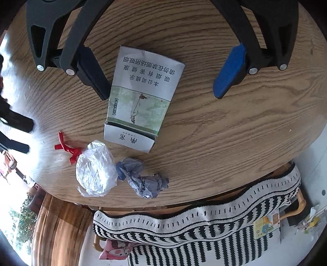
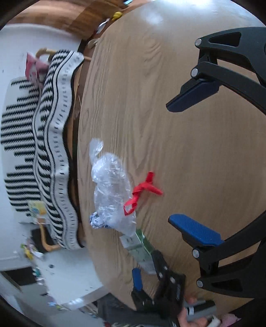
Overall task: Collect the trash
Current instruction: 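Move both tools back over the table to the cigarette pack and ribbon, then grasp the white cigarette pack with the left tool while the right tool grasps the red ribbon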
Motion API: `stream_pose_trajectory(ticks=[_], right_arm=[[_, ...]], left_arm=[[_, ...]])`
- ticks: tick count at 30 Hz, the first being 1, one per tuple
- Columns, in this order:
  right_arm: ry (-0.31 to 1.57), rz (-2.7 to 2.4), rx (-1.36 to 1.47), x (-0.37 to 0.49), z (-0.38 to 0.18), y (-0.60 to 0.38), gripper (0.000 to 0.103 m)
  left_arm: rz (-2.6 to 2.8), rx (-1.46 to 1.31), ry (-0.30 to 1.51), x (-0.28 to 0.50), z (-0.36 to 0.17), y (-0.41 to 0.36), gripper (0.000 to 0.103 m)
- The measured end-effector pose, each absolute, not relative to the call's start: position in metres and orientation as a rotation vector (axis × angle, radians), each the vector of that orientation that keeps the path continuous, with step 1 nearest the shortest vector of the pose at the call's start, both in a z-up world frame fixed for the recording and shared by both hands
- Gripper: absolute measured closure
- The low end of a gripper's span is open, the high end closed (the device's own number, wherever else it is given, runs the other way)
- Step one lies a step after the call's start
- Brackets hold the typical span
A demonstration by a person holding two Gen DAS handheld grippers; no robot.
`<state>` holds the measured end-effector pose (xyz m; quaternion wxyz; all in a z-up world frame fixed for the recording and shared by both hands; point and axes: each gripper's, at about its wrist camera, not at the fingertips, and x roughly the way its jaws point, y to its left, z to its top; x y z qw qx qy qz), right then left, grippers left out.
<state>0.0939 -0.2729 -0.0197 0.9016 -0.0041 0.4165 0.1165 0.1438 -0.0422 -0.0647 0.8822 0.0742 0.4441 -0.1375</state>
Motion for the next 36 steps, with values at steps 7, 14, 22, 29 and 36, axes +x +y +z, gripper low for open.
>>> stream_pose_trajectory(ticks=[7, 14, 22, 29, 36], right_arm=[[0.913, 0.297, -0.074, 0.134, -0.036, -0.250, 0.006], [0.935, 0.276, -0.116, 0.144, -0.041, -0.241, 0.005], [0.940, 0.264, -0.135, 0.146, -0.044, -0.239, 0.005], [0.941, 0.265, -0.135, 0.145, -0.043, -0.239, 0.005], [0.881, 0.311, -0.150, 0.132, -0.034, -0.229, 0.080]], left_arm=[[-0.287, 0.156, 0.925, 0.144, -0.065, -0.042, 0.005], [-0.287, 0.156, 0.925, 0.144, -0.065, -0.042, 0.005], [-0.285, 0.157, 0.925, 0.145, -0.064, -0.042, 0.005], [-0.292, 0.158, 0.925, 0.144, -0.064, -0.043, 0.005], [-0.319, 0.182, 0.917, 0.138, -0.056, -0.052, 0.044]])
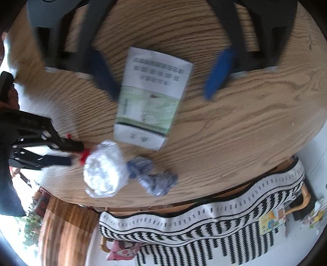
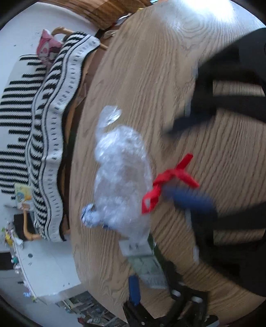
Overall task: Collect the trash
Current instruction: 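Grasp the white cigarette pack with the left tool while the right tool grasps the red ribbon, then lift the cigarette pack and red ribbon and carry them over the bin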
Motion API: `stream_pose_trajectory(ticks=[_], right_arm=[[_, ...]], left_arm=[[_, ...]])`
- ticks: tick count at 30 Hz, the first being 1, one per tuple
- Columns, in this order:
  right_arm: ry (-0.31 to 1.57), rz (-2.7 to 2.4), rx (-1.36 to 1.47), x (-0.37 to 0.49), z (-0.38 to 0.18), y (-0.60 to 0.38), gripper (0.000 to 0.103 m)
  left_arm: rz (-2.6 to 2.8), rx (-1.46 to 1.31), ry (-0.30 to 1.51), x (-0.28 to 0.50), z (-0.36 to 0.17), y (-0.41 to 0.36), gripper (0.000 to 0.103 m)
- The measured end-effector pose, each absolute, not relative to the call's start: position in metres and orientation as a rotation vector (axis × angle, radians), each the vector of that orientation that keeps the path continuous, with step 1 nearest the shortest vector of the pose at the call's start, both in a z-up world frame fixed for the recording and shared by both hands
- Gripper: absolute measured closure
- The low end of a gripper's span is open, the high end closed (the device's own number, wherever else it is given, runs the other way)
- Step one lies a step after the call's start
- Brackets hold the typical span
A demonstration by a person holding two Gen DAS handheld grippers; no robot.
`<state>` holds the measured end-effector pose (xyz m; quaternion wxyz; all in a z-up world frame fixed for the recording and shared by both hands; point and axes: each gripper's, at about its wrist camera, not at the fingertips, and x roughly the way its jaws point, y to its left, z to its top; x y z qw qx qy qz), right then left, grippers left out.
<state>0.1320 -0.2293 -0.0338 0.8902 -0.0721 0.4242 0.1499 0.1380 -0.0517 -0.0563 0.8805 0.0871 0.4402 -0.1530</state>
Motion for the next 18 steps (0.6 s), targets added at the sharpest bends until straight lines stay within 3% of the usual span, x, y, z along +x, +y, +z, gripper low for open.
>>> stream_pose_trajectory(ticks=[1, 18], right_arm=[[0.879, 0.320, -0.154, 0.130, -0.034, -0.225, 0.091], [0.782, 0.188, 0.032, 0.067, -0.002, -0.236, 0.092]], left_arm=[[-0.320, 0.175, 0.932, 0.138, -0.056, -0.052, 0.045], [-0.260, 0.159, 0.884, 0.111, -0.027, -0.044, 0.046]])
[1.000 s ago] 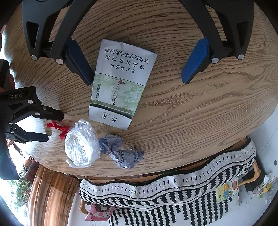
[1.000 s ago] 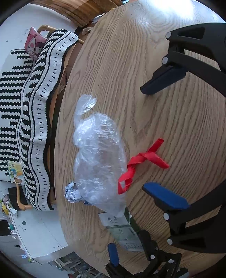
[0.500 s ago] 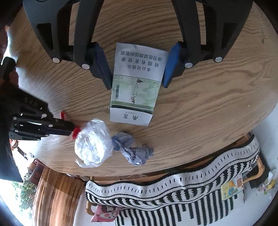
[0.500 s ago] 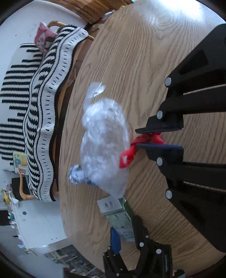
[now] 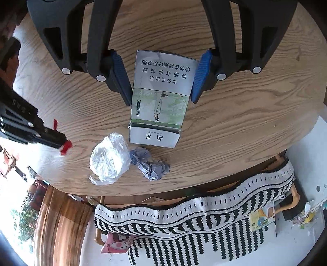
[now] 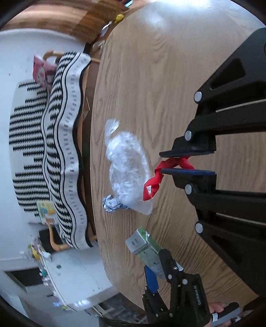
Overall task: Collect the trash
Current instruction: 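Lift the cigarette pack and red ribbon and carry them over the bin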
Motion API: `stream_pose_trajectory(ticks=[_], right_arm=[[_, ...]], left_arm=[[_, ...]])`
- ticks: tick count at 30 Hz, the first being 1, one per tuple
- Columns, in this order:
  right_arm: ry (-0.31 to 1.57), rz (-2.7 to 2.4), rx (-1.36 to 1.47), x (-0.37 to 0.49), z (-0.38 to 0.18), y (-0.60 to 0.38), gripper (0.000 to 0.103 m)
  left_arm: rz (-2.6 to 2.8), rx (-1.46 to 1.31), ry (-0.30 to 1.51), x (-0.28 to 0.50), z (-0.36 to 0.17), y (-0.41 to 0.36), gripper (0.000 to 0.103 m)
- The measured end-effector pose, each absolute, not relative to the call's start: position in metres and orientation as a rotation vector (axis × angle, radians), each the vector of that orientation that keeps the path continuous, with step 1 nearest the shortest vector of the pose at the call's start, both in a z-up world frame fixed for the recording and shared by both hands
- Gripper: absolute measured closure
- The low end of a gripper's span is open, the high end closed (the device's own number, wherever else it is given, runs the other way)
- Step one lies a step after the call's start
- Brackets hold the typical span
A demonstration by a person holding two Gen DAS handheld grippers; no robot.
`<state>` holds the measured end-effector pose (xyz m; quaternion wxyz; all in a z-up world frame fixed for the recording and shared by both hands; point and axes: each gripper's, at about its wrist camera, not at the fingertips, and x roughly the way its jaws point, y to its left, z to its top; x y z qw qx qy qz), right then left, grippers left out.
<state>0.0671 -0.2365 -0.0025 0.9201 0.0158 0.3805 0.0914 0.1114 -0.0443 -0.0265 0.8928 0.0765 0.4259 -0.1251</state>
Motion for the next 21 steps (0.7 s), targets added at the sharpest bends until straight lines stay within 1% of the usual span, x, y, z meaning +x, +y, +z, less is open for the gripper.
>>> stream_pose_trajectory(ticks=[4, 12, 17, 21], right_arm=[[0.768, 0.175, 0.027, 0.053, 0.000, -0.231, 0.092], [0.771, 0.194, 0.033, 0.059, -0.004, -0.227, 0.092], [0.732, 0.187, 0.079, 0.057, 0.002, -0.236, 0.092], [0.734, 0.178, 0.089, 0.058, 0.002, -0.240, 0.092]], left_arm=[[-0.249, 0.157, 0.864, 0.108, -0.024, -0.047, 0.046], [-0.245, 0.158, 0.860, 0.107, -0.021, -0.046, 0.046], [-0.248, 0.157, 0.866, 0.107, -0.022, -0.045, 0.046], [-0.249, 0.155, 0.867, 0.108, -0.021, -0.045, 0.046]])
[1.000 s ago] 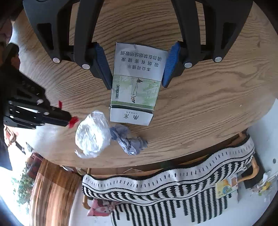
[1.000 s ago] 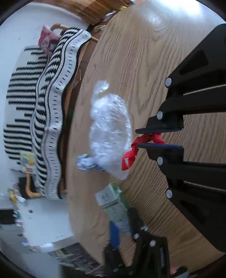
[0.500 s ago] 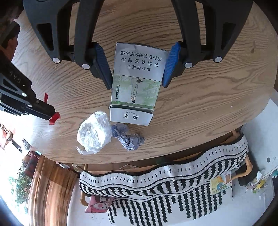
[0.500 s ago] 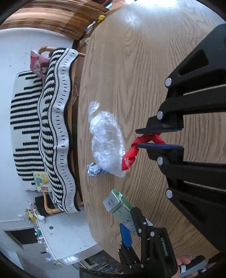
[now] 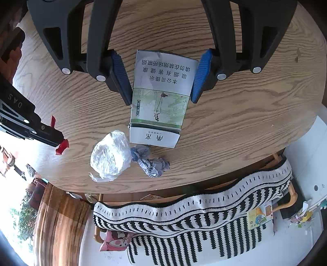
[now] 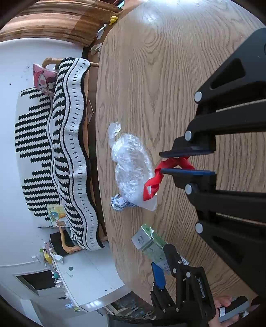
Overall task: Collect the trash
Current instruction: 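Lift the cigarette pack and red ribbon and carry them over the bin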
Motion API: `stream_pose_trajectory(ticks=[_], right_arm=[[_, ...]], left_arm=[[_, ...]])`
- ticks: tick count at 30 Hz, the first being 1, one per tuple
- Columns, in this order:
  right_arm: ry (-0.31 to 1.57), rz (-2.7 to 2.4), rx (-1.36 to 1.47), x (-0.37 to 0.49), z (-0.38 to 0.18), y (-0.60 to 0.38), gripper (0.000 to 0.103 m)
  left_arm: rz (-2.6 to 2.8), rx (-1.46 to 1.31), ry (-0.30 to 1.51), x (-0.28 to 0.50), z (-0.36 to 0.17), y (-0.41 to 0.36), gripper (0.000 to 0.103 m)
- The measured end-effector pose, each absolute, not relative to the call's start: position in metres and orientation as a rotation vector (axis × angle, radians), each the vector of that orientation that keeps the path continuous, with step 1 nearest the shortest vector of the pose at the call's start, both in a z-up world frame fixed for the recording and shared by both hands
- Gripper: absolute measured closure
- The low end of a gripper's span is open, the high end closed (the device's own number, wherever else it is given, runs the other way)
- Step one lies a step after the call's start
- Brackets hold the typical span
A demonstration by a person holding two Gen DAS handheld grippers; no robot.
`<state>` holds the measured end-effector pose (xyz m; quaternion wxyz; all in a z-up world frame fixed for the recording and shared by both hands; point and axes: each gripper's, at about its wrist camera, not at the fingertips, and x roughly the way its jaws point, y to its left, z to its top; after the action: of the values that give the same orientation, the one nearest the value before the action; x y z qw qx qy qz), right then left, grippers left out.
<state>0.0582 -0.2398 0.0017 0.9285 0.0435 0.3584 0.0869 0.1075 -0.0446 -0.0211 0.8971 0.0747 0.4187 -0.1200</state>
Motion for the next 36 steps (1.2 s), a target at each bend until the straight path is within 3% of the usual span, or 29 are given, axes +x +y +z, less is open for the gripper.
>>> stream_pose_trajectory(ticks=[9, 15, 26, 30, 36], right_arm=[[0.685, 0.158, 0.079, 0.030, 0.019, -0.244, 0.092], [0.654, 0.133, 0.203, -0.022, 0.030, -0.283, 0.092], [0.579, -0.090, 0.285, -0.208, 0.058, -0.424, 0.092], [0.603, -0.177, 0.331, -0.268, 0.036, -0.467, 0.092], [0.792, -0.273, 0.478, -0.332, -0.062, -0.513, 0.092]], left_arm=[[-0.312, 0.106, 0.847, 0.091, -0.004, -0.063, 0.046], [-0.415, 0.119, 0.795, 0.034, 0.014, -0.108, 0.046], [-0.749, 0.228, 0.784, -0.097, 0.021, -0.258, 0.046], [-0.858, 0.272, 0.848, -0.138, -0.001, -0.309, 0.046], [-0.999, 0.426, 0.982, -0.195, -0.068, -0.374, 0.046]])
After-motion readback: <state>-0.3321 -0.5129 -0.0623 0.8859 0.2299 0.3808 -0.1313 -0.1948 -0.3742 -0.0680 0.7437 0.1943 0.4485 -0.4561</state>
